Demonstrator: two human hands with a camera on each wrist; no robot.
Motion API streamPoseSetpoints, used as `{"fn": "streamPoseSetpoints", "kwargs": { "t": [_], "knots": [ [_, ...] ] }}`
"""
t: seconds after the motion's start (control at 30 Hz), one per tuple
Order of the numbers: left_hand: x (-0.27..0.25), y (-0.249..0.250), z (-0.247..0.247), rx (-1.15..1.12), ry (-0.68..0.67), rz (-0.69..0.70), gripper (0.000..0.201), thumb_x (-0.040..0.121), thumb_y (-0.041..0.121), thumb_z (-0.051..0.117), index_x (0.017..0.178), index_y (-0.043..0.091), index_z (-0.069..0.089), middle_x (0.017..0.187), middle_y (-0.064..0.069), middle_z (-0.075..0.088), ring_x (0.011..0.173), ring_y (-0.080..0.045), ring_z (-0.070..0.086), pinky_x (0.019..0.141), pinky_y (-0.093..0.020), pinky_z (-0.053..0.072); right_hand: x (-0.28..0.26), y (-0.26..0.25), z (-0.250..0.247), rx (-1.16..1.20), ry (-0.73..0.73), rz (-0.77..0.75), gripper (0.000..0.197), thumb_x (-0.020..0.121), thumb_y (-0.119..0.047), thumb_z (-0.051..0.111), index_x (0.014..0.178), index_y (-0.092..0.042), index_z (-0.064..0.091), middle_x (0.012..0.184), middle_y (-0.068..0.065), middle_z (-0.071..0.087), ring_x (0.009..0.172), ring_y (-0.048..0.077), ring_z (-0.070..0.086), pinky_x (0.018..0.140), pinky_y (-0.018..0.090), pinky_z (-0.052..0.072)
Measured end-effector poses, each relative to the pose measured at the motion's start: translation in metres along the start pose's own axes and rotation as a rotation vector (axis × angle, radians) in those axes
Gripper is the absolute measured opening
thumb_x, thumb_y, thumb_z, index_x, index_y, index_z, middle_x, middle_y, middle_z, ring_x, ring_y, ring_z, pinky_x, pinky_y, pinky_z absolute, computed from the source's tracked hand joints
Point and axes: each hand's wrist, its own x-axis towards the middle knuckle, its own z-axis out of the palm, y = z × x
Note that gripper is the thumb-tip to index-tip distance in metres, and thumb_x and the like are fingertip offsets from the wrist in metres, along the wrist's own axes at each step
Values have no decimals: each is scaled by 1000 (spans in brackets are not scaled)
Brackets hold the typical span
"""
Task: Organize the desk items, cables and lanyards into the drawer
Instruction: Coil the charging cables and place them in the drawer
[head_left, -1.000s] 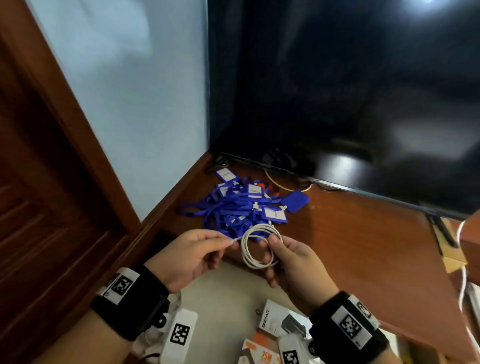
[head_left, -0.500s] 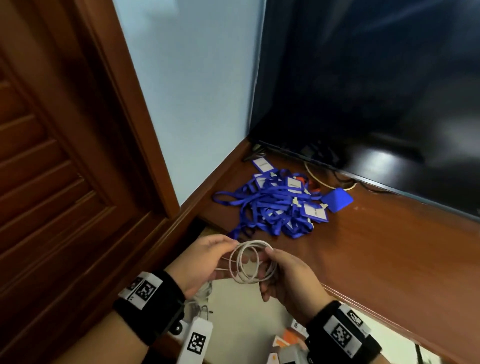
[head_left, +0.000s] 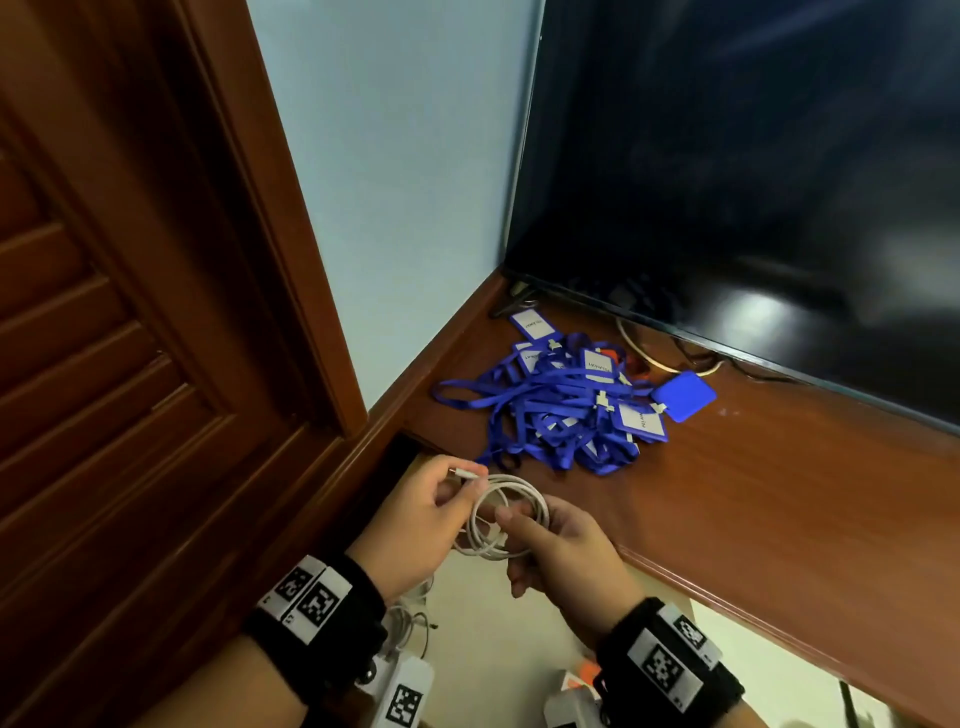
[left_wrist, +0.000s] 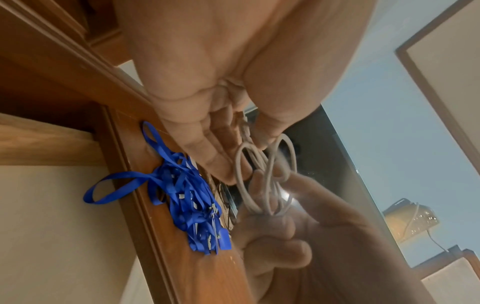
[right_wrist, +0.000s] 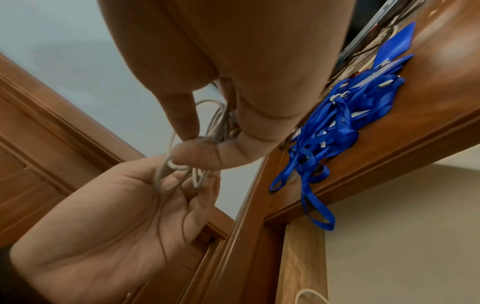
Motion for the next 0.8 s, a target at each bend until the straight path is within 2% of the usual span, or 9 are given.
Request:
{"fn": "streamPoseSetpoints", "kwargs": {
  "t": [0.1, 0.2, 0.27, 0.33, 0.4, 0.47, 0.6, 0.67, 0.8],
  "knots": [
    [-2, 6, 3, -97, -17, -61, 29, 104, 25, 61, 132, 24, 59, 118, -5, 75, 103, -15, 75, 92, -36, 61, -1, -5, -5, -6, 10, -40, 15, 98, -12, 64, 95, 3, 67, 63, 7, 58, 47, 19, 51, 43, 27, 45],
    [-6, 14, 7, -269, -41, -109, 43, 97, 42, 67, 135, 29, 52, 122, -8, 72, 102, -17, 76, 84, -37, 64, 0, -10, -12, 35, 74, -35, 14, 101, -12, 60, 89, -4, 59, 65, 11, 55, 45, 20, 51, 42, 27, 44],
    [-9, 11, 9, -21, -10, 65, 64, 77, 62, 80, 129, 39, 51, 124, 1, 66, 106, -12, 71, 87, -34, 62, 1, -12, -18, 84, 112, -17, 12, 101, -11, 59, 91, -4, 55, 65, 10, 55, 43, 22, 50, 41, 28, 43],
    [-13, 5, 12, 448, 48, 376, 69, 66, 72, 82, 122, 43, 53, 121, 15, 53, 109, -7, 61, 90, -23, 52, -1, -15, -23, 114, 128, -10, 11, 102, -11, 57, 94, -4, 56, 64, 10, 54, 43, 24, 49, 41, 29, 42],
    [-16, 5, 21, 745, 14, 617, 59, 71, 74, 76, 115, 39, 59, 114, 16, 48, 105, -5, 51, 88, -22, 45, -4, -18, -29, 128, 132, -24, 14, 103, -14, 56, 92, -6, 59, 62, 9, 53, 45, 25, 48, 42, 30, 40],
    [-15, 9, 31, 819, -39, 691, 47, 80, 75, 69, 107, 37, 65, 106, 18, 50, 99, -4, 47, 87, -21, 41, -9, -20, -36, 109, 154, -42, 20, 105, -19, 54, 92, -6, 61, 63, 9, 53, 45, 26, 47, 43, 31, 38],
    [-9, 8, 46, 777, -94, 721, 29, 91, 63, 64, 97, 35, 68, 91, 20, 56, 90, -2, 46, 79, -18, 37, -20, -21, -55, 60, 202, -83, 26, 107, -23, 48, 95, -4, 61, 65, 12, 53, 43, 24, 44, 41, 28, 33],
    [-10, 8, 54, 726, -107, 745, 24, 94, 58, 64, 97, 35, 71, 94, 20, 54, 92, -4, 49, 82, -18, 39, -26, -23, -65, 58, 228, -81, 26, 107, -23, 48, 99, -1, 59, 63, 11, 51, 42, 22, 41, 40, 25, 30],
    [-21, 21, 65, 577, -105, 808, 17, 92, 47, 74, 103, 36, 81, 102, 17, 55, 100, -11, 57, 89, -19, 45, -33, -27, -87, 121, 275, -39, 22, 105, -30, 52, 108, -9, 59, 67, 12, 47, 44, 19, 36, 43, 23, 22]
  ]
}}
